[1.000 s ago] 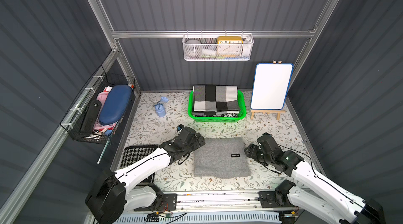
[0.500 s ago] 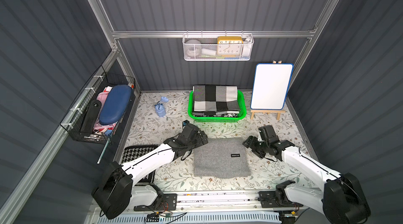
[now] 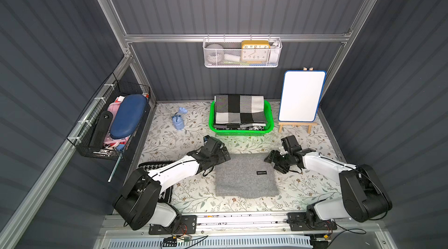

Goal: Put the folded scarf in the basket
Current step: Pick up the scarf at the center of the board.

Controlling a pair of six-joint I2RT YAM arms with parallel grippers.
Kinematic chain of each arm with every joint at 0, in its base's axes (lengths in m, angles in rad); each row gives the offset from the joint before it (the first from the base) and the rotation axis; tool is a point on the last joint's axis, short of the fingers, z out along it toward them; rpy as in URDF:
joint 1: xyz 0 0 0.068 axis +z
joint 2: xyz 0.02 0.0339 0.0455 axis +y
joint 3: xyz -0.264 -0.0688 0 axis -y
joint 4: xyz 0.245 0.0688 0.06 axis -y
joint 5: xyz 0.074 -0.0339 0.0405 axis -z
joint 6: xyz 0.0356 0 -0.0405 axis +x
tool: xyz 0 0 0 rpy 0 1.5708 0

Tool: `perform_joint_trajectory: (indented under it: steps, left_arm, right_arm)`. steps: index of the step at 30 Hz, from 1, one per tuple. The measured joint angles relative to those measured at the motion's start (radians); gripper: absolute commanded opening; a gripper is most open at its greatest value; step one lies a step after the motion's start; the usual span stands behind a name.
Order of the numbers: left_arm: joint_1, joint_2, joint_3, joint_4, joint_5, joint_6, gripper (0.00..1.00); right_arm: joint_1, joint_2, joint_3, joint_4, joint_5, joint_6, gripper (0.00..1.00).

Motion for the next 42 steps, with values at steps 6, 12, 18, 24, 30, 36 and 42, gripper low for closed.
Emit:
perform_joint_trajectory:
  steps: [6, 12, 18, 24, 30, 36, 42]
  left_arm:
    - [0.006, 0.045, -0.002, 0.007, 0.035, 0.000, 0.98]
    - [0.006, 0.061, -0.021, 0.006, 0.056, -0.001, 0.94]
    - [0.006, 0.061, -0.038, 0.011, 0.084, -0.002, 0.88]
    - [0.006, 0.071, -0.042, 0.027, 0.118, 0.000, 0.76]
    - [0.006, 0.083, -0.042, 0.050, 0.140, 0.020, 0.41]
    - [0.006, 0.042, -0.042, 0.065, 0.162, 0.060, 0.00]
    - [0.006, -0.117, -0.042, 0.062, 0.172, 0.100, 0.00]
  right_arm:
    - [0.000, 0.006, 0.000, 0.036, -0.020, 0.001, 0.70]
    - [0.000, -0.029, -0.018, 0.075, -0.015, 0.018, 0.71]
    - [0.000, -0.027, -0.019, 0.100, -0.015, 0.027, 0.70]
    - [0.010, 0.028, -0.021, 0.144, -0.028, 0.047, 0.68]
    - [0.052, 0.047, -0.020, 0.178, -0.034, 0.056, 0.45]
    - [0.084, -0.018, -0.027, 0.146, -0.012, 0.069, 0.00]
    - [0.114, -0.256, -0.044, 0.107, 0.037, 0.065, 0.00]
